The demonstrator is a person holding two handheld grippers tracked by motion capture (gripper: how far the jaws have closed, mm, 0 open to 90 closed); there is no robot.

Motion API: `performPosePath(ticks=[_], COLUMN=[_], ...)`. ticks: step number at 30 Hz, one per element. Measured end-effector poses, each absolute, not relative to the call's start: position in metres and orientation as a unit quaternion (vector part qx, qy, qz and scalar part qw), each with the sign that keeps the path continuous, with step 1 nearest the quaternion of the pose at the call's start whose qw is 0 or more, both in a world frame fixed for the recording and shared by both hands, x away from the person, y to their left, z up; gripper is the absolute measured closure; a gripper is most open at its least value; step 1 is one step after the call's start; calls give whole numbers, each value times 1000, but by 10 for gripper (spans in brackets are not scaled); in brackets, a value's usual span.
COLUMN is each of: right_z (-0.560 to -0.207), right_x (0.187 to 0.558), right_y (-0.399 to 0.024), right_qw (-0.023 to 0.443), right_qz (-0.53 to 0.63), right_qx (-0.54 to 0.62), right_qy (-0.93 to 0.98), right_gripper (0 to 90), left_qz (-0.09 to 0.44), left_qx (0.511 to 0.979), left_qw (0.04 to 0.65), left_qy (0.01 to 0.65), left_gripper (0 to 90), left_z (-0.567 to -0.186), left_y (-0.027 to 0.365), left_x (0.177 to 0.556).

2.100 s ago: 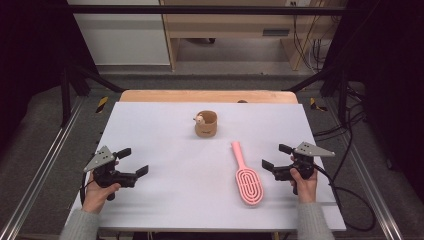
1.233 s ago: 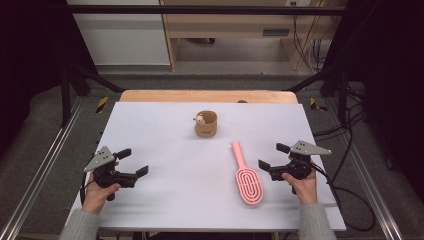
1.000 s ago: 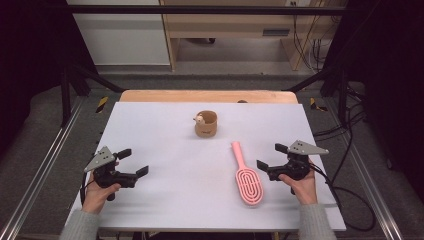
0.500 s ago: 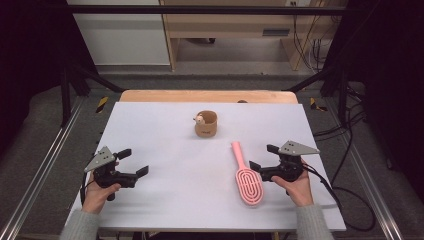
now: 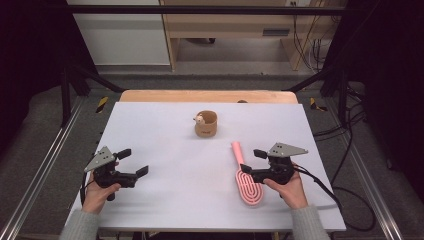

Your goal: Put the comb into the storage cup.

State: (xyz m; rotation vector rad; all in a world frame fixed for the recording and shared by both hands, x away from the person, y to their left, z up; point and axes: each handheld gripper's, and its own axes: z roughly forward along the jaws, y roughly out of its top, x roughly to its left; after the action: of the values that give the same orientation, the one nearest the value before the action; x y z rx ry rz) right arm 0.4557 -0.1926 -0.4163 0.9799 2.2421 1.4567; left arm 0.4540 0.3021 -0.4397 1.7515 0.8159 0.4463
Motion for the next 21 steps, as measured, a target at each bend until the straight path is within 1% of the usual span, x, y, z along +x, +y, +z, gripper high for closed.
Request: performPosePath(ticks=[4,5,6,7,9,11,21], right_z=[-417,-418,-418,-418,-419,-419,-422], right_x=[455,454,454,454,453,453,450], right_y=[-187,-184,-184,-183,-180,-179,-166], right_qw=[142,138,138,134,129,126,104], right_qz=[499,496,496,495,492,490,458], right_qx=[336,331,331,329,327,326,312], right_qy=[786,790,790,793,797,798,826], right_gripper=[343,381,381,401,460,475,667], left_qz=[189,189,189,189,189,190,190], left_qx=[739,739,739,739,739,739,738], left_qw=[548,547,547,547,547,547,547], left_qy=[344,344,345,345,345,345,346], left_gripper=[17,17,17,17,17,17,17], left_z=[-440,-440,-440,-440,-440,-440,-440], left_y=[302,302,302,302,302,302,302], left_x=[454,454,454,454,454,454,454])
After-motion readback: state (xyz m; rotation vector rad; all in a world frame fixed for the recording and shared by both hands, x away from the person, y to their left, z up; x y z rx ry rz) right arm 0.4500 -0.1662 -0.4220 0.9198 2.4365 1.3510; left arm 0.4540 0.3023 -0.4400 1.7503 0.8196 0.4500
